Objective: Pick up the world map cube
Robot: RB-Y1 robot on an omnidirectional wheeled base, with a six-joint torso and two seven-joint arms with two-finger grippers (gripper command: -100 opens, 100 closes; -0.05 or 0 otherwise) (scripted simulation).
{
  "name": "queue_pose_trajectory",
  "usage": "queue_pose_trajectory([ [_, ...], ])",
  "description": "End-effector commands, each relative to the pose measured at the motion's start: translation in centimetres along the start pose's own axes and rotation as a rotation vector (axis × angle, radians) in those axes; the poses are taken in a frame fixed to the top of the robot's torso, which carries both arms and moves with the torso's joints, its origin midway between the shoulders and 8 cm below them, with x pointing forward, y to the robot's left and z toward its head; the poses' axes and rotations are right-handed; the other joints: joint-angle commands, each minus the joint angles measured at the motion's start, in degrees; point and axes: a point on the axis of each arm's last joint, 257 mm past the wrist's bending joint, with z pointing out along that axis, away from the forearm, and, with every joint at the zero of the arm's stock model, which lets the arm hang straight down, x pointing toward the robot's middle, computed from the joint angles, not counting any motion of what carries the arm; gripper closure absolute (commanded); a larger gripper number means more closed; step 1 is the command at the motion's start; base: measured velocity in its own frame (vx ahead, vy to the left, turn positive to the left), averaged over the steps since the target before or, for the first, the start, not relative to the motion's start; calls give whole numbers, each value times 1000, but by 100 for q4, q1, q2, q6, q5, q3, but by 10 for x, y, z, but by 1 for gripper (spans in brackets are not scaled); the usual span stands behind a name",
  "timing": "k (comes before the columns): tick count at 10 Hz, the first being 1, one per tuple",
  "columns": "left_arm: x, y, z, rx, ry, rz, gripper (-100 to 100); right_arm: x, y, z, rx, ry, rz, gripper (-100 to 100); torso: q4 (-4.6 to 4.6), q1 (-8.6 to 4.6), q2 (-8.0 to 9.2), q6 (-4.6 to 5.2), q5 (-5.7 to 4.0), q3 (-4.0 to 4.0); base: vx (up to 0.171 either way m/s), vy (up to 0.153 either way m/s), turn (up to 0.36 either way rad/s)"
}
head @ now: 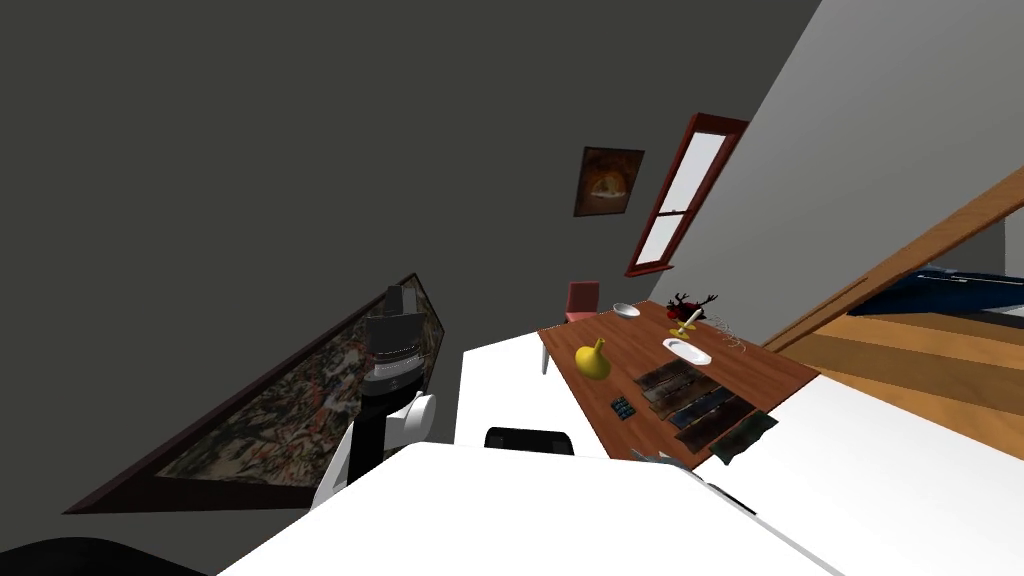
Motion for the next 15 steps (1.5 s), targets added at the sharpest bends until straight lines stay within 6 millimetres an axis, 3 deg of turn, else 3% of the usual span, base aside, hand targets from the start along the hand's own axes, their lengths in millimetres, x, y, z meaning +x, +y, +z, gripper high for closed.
queue_pose_trajectory([
  [1,0,0,0,0,0,0,0,14,-14,-5,14,45,-46,-100,0,0,0,0,0,0,76,33,98],
  [5,0,0,0,0,0,0,0,62,-48,-23,68,172,-87,-100,-8,-6,-49,-5,-1,-26,153,12,110],
  [7,0,0,0,0,0,0,0,62,-48,-23,68,172,-87,-100,-3,0,-8,2,0,-5,21,10,-13],
  [8,0,0,0,0,0,0,0,80,-61,-32,87,223,-108,-100,4,0,19,1,0,10,59,17,117],
  [9,0,0,0,0,0,0,0,71,-58,-28,78,205,-119,-100,3,1,8,-1,2,6,89,8,57],
  [11,0,0,0,0,0,0,0,80,-61,-32,87,223,-108,-100,1,-3,6,1,-1,3,24,0,-8],
  [13,0,0,0,0,0,0,0,96,-73,-42,103,271,-125,-100,3,-2,5,-3,0,4,76,5,86],
  [15,0,0,0,0,0,0,0,125,-91,-60,127,355,-150,-100,-2,2,-16,-2,0,-8,153,30,111],
])
